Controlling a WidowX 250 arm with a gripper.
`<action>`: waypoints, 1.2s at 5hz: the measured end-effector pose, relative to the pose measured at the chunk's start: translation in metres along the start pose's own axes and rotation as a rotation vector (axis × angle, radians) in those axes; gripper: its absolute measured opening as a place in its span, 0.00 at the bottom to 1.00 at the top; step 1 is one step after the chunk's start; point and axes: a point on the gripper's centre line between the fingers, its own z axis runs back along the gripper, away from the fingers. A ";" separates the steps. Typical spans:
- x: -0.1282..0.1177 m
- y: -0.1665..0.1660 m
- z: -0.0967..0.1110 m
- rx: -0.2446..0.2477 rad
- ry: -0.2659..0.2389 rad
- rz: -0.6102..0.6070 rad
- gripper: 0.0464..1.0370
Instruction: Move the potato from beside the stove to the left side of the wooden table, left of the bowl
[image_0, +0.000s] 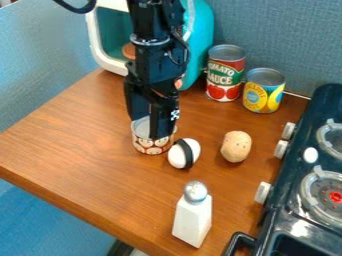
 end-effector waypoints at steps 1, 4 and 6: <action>-0.002 -0.001 -0.009 -0.013 0.026 0.001 0.96; 0.046 -0.022 0.007 0.047 -0.069 -0.059 0.96; 0.086 -0.032 -0.015 0.037 -0.088 -0.013 0.96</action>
